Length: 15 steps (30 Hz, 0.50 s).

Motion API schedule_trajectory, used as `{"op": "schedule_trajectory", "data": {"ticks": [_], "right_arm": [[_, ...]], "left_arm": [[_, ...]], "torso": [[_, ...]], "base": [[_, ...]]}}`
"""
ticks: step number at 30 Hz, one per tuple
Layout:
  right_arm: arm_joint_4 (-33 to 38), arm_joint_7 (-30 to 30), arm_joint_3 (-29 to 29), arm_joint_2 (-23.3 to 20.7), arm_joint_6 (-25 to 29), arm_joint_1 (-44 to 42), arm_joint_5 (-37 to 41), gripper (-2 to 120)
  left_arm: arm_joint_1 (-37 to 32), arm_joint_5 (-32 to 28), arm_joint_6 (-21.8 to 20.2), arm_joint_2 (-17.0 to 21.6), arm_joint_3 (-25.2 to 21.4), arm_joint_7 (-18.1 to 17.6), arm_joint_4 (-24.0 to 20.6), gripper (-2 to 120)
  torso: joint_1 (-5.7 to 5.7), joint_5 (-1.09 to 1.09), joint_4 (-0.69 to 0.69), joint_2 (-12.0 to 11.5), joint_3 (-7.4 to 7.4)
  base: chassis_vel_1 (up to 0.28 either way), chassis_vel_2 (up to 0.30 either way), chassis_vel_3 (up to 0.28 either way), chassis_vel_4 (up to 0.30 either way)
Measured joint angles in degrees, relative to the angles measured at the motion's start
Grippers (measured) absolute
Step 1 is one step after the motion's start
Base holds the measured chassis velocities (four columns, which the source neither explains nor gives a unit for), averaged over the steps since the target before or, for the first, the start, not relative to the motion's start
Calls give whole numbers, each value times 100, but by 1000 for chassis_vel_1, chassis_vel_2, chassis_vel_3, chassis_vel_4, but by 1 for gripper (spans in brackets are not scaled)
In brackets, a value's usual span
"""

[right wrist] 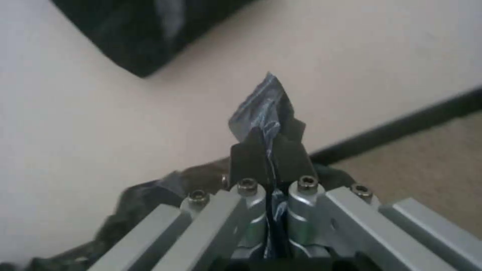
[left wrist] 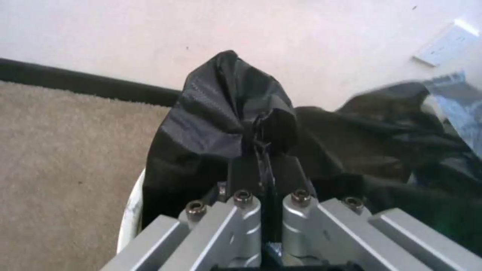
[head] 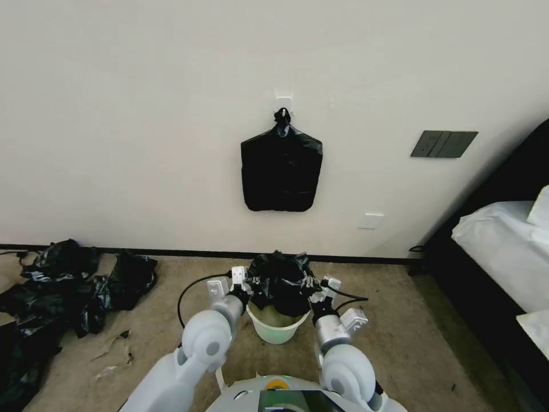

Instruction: Place a trash bag onto the trash bin.

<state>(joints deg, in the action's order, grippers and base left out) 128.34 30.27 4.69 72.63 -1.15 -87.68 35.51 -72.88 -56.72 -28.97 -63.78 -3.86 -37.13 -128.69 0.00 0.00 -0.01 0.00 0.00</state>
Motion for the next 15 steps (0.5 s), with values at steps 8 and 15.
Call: {"op": "schedule_trajectory", "data": {"ticks": [8,15], "right_arm": [[-3,765,-232,138,-290,-278,-296,0],[-218,1492,-258,268,-657,-377,-424,0]], "left_arm": [[-634,315,123,-5,-138,-25,-167,0],[-1182,696,299,-84,-237,4,-126,0]], "torso": [[0,-1,1,0,0],[0,0,1,0,0]], "base": [[0,0,0,0],[0,0,0,0]]}}
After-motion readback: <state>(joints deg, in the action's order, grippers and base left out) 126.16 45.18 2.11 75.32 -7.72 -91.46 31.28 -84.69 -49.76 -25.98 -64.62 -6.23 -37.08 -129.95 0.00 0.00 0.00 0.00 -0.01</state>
